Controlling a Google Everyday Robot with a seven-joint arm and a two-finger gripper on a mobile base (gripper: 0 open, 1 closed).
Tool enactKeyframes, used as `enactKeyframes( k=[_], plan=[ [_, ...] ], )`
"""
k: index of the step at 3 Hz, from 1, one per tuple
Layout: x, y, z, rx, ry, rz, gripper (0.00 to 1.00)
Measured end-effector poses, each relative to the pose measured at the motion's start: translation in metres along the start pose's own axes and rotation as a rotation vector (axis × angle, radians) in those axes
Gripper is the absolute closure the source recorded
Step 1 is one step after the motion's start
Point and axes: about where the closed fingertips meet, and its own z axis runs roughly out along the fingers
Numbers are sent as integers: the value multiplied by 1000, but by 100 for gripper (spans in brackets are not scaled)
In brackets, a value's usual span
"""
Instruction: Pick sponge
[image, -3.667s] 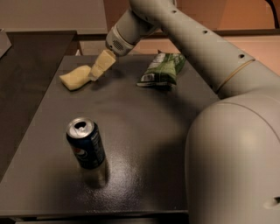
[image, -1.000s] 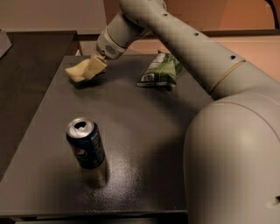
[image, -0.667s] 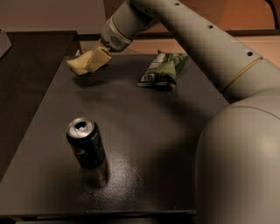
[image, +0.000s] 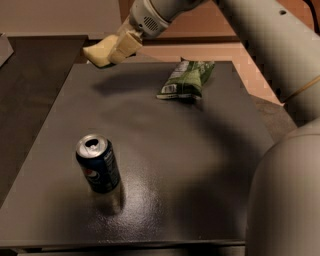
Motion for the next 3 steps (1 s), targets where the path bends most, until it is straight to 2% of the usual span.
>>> enactKeyframes(
  k=[2, 3],
  plan=[
    [-15, 1, -49, 40, -27, -68, 100],
    [-15, 1, -49, 40, -27, -68, 100]
  ],
)
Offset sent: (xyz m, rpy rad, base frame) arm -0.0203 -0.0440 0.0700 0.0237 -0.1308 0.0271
